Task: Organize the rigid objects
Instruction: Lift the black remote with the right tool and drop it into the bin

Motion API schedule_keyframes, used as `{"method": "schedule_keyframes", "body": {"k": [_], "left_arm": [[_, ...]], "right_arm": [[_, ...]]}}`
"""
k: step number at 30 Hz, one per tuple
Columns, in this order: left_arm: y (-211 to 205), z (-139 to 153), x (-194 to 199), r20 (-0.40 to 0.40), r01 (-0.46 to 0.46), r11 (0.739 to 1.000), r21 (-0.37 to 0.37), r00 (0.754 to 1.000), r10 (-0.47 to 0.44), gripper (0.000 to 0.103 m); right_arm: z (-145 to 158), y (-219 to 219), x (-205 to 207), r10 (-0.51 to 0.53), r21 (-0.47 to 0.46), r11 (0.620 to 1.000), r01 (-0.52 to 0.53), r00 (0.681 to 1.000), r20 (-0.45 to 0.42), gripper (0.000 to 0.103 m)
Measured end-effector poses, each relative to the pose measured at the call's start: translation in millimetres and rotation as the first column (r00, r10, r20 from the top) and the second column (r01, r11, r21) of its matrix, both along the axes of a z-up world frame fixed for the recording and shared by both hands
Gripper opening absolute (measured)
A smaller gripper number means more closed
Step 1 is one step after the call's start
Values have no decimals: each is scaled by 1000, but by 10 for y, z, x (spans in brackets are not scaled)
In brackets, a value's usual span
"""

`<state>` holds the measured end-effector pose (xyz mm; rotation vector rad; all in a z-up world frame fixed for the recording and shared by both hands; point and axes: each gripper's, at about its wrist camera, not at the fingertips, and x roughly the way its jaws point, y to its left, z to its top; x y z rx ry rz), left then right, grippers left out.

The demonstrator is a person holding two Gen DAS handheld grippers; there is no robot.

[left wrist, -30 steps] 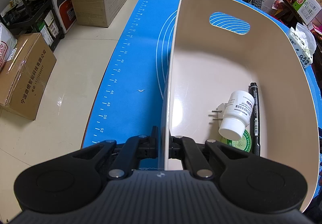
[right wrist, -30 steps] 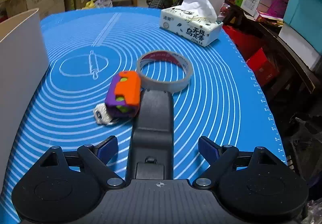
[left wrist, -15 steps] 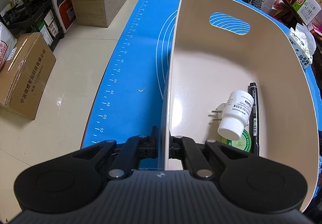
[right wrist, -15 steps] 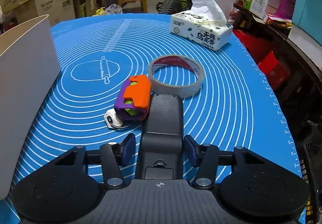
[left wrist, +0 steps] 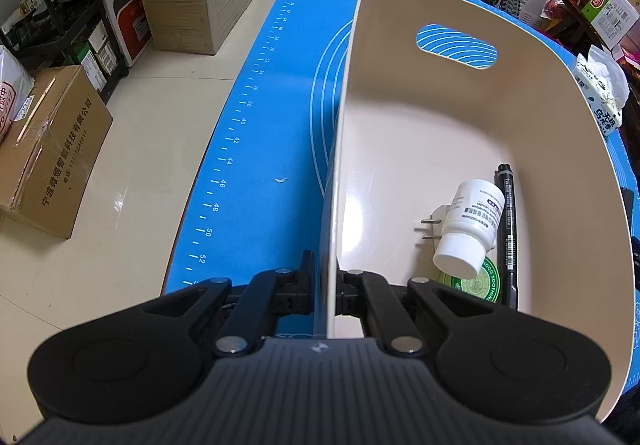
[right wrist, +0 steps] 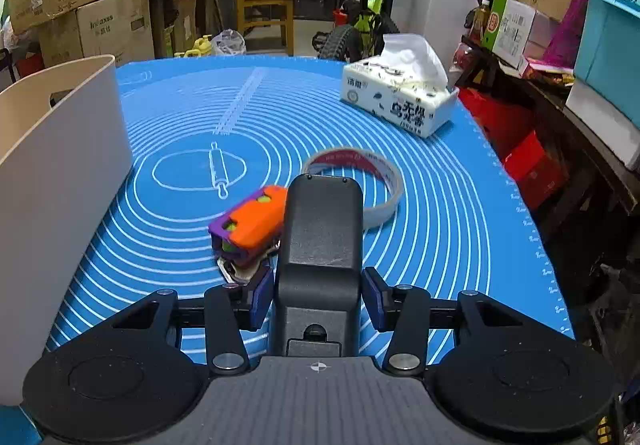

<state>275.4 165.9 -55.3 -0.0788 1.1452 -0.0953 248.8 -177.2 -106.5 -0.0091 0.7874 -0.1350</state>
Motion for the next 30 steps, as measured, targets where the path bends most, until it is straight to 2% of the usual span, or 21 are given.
{"method": "schedule_keyframes", "body": {"k": [8, 16, 23, 30], "left_arm": [[0, -1, 0, 0, 0, 1000, 0, 1000, 0, 6], [0, -2, 0, 0, 0, 1000, 0, 1000, 0, 6], [1, -2, 1, 0, 0, 1000, 0, 1000, 0, 6], [1, -2, 1, 0, 0, 1000, 0, 1000, 0, 6]], "right_arm": [[230, 98, -7, 16, -3, 1000, -16, 999, 44, 53], [599, 380, -10, 93, 7, 995, -95, 985, 147, 52], [961, 630, -4, 155, 2, 987, -161, 953, 259, 52], [1274, 855, 27, 222, -1, 972, -234, 918, 330, 52]]}}
